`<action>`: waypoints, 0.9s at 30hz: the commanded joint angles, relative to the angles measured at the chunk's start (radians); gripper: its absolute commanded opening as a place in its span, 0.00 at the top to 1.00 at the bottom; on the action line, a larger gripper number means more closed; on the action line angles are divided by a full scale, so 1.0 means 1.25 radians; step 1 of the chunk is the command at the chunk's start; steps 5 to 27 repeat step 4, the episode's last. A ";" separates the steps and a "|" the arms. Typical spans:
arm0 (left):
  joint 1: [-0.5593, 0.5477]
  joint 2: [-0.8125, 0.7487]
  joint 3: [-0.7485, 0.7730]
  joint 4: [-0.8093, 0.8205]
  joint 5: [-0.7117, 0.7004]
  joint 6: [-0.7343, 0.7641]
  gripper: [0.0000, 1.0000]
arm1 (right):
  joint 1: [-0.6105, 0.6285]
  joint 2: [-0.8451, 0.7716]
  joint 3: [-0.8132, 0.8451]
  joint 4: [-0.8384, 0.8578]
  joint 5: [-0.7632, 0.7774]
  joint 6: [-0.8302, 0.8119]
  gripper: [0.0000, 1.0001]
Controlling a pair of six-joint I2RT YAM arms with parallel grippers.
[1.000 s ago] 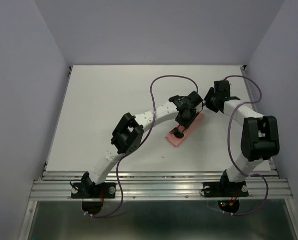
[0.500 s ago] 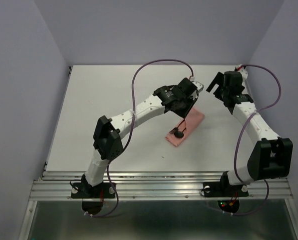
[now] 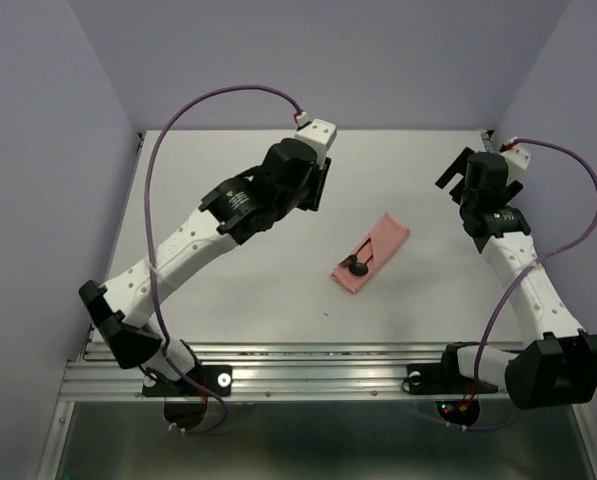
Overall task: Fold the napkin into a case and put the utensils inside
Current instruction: Reset both arms
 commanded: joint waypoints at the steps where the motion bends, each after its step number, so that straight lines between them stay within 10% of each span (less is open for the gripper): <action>1: 0.021 -0.099 -0.118 0.082 -0.117 -0.011 0.58 | 0.005 -0.044 -0.029 -0.001 0.049 -0.017 0.00; 27: 0.048 -0.158 -0.183 0.103 -0.144 -0.032 0.59 | 0.005 -0.058 -0.042 0.001 0.017 -0.010 0.00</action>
